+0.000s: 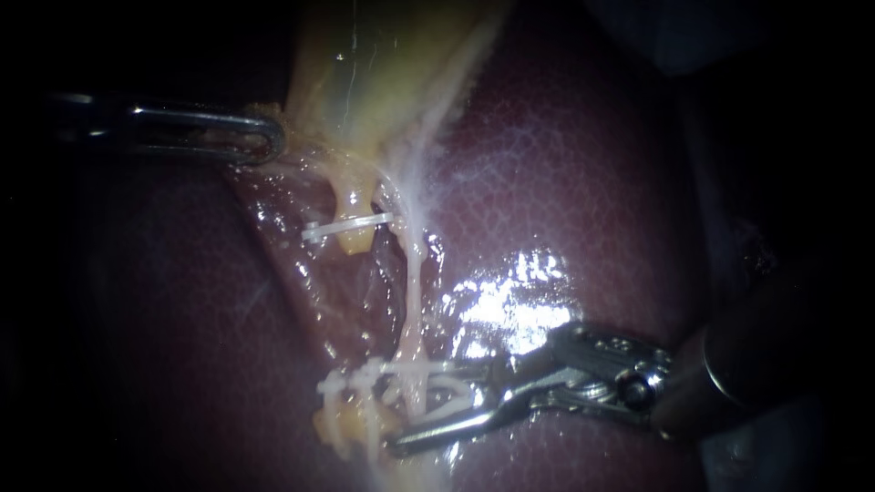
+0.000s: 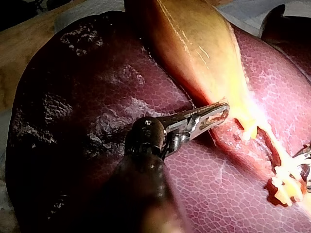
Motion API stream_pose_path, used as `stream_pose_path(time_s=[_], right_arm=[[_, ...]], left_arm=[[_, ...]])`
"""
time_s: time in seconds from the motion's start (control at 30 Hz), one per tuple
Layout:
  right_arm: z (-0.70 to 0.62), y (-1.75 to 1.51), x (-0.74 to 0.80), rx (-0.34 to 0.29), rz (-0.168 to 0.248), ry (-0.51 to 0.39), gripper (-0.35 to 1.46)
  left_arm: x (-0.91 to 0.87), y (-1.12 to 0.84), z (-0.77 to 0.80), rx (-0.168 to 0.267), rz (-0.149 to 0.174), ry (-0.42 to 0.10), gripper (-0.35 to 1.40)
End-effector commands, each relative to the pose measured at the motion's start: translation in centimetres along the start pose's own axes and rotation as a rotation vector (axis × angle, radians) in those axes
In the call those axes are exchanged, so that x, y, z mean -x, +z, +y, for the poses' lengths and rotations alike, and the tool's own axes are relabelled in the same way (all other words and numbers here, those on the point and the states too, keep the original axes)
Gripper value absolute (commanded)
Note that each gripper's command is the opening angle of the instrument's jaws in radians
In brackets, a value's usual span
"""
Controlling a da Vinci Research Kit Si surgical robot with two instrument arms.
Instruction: Clipping second clip right tube
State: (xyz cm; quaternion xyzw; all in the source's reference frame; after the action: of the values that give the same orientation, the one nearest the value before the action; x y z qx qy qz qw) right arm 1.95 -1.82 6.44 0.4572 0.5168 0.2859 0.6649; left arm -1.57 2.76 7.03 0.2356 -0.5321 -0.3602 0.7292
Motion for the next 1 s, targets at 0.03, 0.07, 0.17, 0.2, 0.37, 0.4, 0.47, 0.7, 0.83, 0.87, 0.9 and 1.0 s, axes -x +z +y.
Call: stream_pose_path(time_s=[0.03,0.07,0.17,0.2,0.37,0.4,0.47,0.7,0.83,0.87,0.9,1.0], right_arm=[[0.00,0.00,0.00,0.000,0.000,0.000,0.49],[0.00,0.00,0.00,0.000,0.000,0.000,0.49],[0.02,-0.01,-0.03,0.000,0.000,0.001,0.49],[0.03,-0.03,-0.04,0.000,0.001,0.002,0.49],[0.13,-0.12,-0.22,0.027,0.025,0.014,0.49],[0.15,-0.14,-0.25,0.028,0.027,0.017,0.49],[0.19,-0.18,-0.34,0.038,0.036,0.017,0.49],[0.24,-0.16,-0.52,0.048,0.047,0.010,0.49],[0.24,-0.12,-0.52,0.051,0.049,0.010,0.49],[0.23,-0.11,-0.52,0.047,0.050,0.010,0.49],[0.22,-0.11,-0.52,0.043,0.050,0.010,0.49],[0.17,-0.10,-0.52,0.017,0.063,0.009,0.49]], left_arm=[[0.00,0.00,0.00,0.000,0.000,0.000,-0.35],[0.00,0.00,0.00,0.000,0.000,0.000,-0.35],[0.00,0.00,0.00,0.000,0.000,0.000,-0.35],[0.00,0.00,0.00,0.000,0.000,0.000,-0.35],[0.00,0.00,0.00,0.000,0.000,0.000,-0.35],[0.00,0.00,0.00,0.000,0.000,0.000,-0.35],[0.00,0.00,0.00,0.000,0.000,0.000,-0.35],[0.00,0.00,0.00,0.000,0.000,0.000,-0.35],[0.00,-0.01,0.00,0.000,0.000,0.000,-0.35],[0.00,-0.01,0.00,0.000,0.000,0.000,-0.35],[0.00,-0.01,0.00,0.000,0.000,0.000,-0.35],[0.00,-0.01,0.00,0.000,0.000,0.000,-0.35]])
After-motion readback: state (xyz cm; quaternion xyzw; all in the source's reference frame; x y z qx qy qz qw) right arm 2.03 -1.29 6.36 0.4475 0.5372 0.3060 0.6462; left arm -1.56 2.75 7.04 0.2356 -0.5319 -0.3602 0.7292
